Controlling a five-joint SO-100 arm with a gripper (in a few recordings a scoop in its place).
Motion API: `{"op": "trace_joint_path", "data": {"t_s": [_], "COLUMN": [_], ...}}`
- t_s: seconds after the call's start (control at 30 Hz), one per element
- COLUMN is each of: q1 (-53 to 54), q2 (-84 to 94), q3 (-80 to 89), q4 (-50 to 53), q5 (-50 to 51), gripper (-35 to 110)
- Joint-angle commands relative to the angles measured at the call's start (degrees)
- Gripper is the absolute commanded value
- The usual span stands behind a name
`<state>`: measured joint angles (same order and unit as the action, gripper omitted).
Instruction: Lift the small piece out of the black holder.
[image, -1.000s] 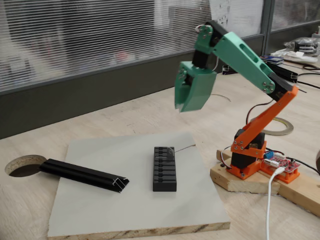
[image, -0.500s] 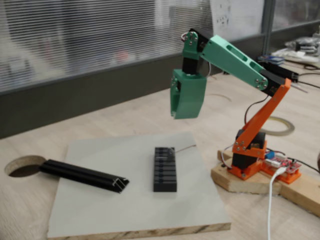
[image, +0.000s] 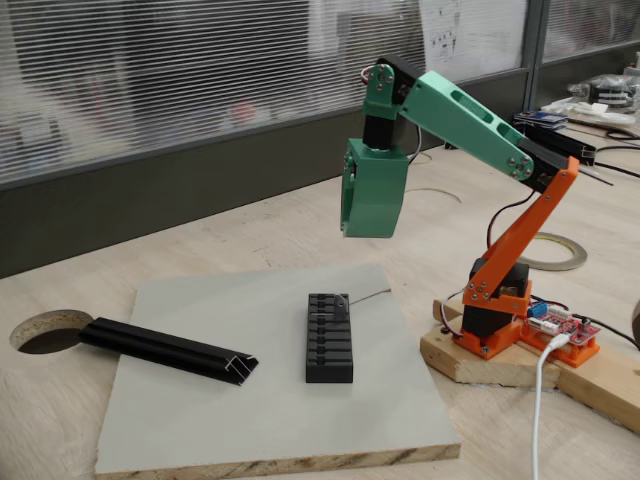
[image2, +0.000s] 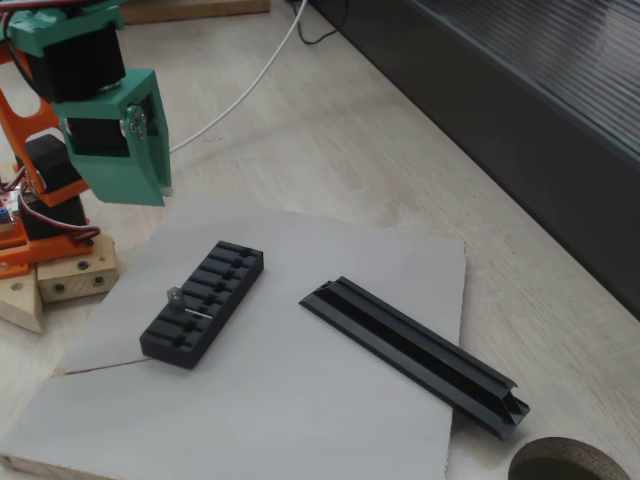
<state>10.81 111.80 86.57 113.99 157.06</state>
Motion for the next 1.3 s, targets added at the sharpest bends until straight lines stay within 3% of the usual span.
{"op": "trace_joint_path", "data": {"t_s": [0.0, 0.2, 0.5, 0.83, 1.03, 1.27], "q1": [0.44, -0.35, -0.35, 0.35, 0.26, 0.26], "q2": [0.62, 1.49, 1.76, 1.93, 3.34, 3.60], "q3": [0.35, 10.55, 20.65, 24.96, 27.77, 33.66], "q4": [1.49, 0.53, -15.64, -17.49, -26.72, -27.95], "q5": [0.62, 1.14, 1.23, 1.23, 1.23, 1.23], "gripper": [14, 14, 14, 14, 14, 14]}}
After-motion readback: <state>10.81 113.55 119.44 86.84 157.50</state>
